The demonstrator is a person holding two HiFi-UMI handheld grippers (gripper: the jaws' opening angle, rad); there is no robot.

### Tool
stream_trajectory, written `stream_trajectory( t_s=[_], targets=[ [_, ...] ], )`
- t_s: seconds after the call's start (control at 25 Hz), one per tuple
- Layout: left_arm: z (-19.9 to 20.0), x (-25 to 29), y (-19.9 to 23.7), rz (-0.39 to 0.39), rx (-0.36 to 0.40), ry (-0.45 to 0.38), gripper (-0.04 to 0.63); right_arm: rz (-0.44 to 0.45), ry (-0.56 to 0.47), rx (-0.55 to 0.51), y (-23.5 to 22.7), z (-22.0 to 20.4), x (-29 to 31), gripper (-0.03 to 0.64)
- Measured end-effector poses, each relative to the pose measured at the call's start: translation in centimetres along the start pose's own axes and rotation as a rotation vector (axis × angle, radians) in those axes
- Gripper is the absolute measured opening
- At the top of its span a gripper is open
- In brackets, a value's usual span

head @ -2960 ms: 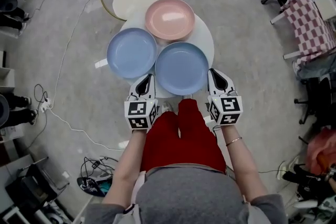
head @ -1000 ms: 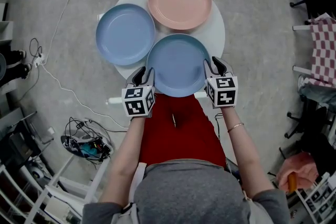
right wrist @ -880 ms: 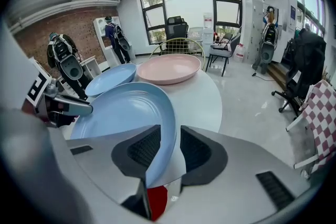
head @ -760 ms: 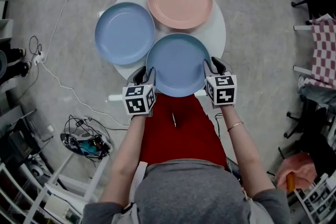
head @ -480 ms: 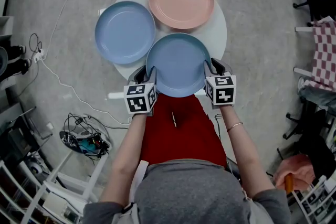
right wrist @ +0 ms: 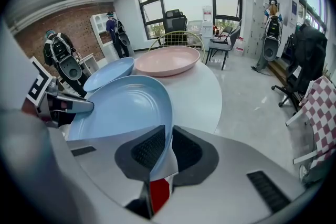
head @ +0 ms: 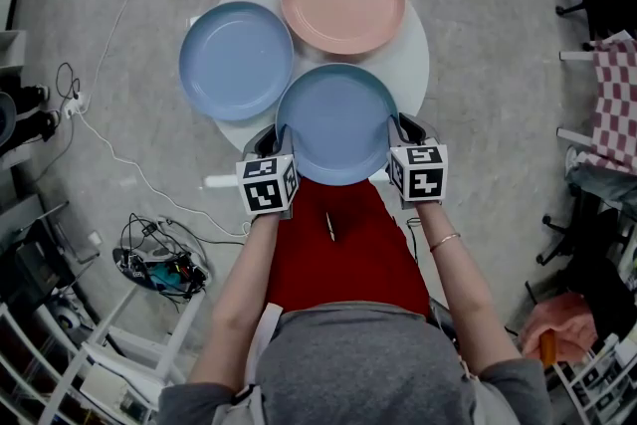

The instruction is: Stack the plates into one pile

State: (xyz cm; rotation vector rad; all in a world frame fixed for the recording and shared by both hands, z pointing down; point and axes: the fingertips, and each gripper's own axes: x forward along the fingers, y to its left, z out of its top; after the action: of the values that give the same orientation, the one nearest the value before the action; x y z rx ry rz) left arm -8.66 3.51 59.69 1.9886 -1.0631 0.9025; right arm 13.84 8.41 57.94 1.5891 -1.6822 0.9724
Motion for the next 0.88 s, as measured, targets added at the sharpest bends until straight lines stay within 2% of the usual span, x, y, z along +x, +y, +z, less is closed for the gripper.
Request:
stream_trajectory(
  t_s=[0.24,0.52,0.88],
  targets=[
    [0.3,-0.6,-0.3,-0.013,-0.054,0.004,0.044,0.001,0.001,0.036,0.0,-0.5,-1.0,0.055],
    [1.7,-1.3,-1.5,-0.035,-0.031,-0.015,0.037,-0.01,-0.018,0.104,-0.8,-0.5,-2.4,0.054],
    [4.3,-2.2,-2.8,-0.031,-0.02,-0.053,0.037,-0.013,-0.096,0.117,-1.9,2.3,-4.3,0.054]
  ],
)
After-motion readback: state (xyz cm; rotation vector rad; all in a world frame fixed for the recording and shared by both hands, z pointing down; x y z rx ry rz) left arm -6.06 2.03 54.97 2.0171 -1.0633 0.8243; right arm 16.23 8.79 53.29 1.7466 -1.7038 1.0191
